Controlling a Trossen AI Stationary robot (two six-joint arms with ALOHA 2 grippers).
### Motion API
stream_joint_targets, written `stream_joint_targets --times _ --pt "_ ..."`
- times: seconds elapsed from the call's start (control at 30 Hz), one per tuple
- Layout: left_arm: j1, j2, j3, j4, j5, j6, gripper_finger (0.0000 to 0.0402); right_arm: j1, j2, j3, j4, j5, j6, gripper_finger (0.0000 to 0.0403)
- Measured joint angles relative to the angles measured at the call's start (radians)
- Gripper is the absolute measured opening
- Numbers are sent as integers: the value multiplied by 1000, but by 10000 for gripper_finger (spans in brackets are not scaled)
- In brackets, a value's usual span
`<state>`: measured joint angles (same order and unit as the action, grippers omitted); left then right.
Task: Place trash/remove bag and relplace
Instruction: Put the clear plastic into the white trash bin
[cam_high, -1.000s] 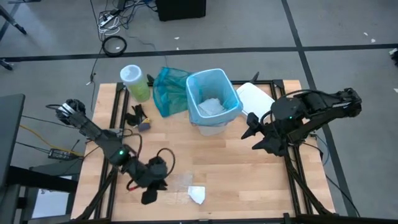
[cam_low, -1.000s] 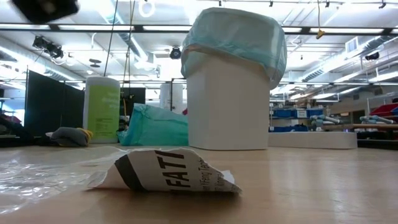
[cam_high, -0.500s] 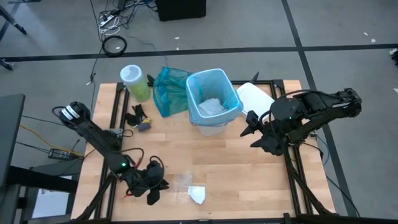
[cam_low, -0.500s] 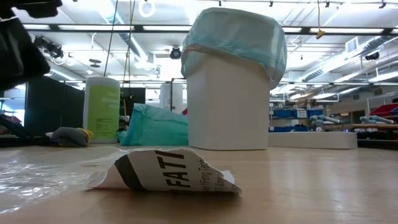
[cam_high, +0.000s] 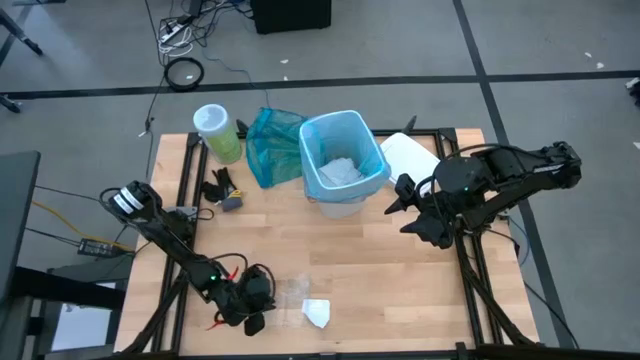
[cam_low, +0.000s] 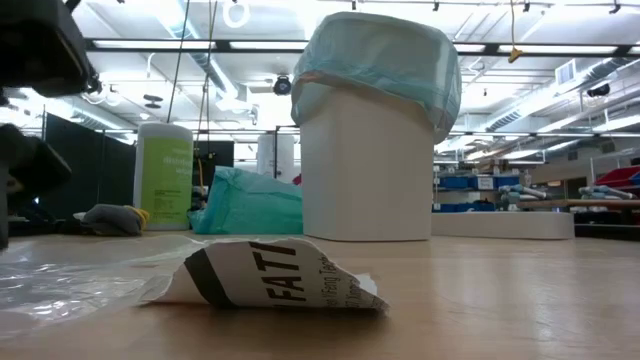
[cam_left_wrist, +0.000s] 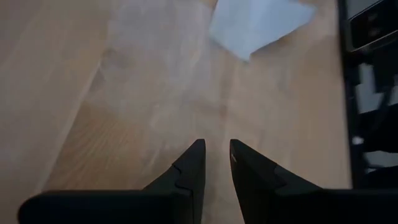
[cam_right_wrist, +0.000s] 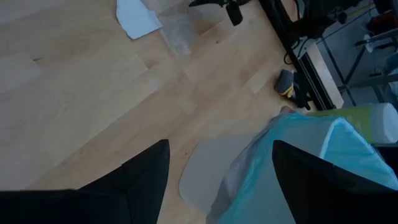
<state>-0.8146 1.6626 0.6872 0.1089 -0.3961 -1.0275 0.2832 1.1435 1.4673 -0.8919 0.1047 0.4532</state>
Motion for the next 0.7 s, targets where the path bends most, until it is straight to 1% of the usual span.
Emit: stream_joint_targets --times 0.13,0.27,0.37,0.43,0.53,0.57,0.7 --pt "0 46 1 14 5 2 83 0 0 0 0 -2 15 270" --pt "1 84 6 52 45 7 83 0 0 0 0 -15 28 270" --pt "2 101 8 46 67 2 78 0 0 0 0 -29 28 270" --pt "3 102 9 37 96 -5 63 0 0 0 -1 -29 28 270" --pt "3 102 9 10 129 -30 17 0 0 0 -1 -29 28 267" --pt "4 102 9 8 135 -40 10 0 0 0 -1 -29 28 265" --pt "7 101 14 6 157 -104 5 -3 0 0 -1 -29 22 254"
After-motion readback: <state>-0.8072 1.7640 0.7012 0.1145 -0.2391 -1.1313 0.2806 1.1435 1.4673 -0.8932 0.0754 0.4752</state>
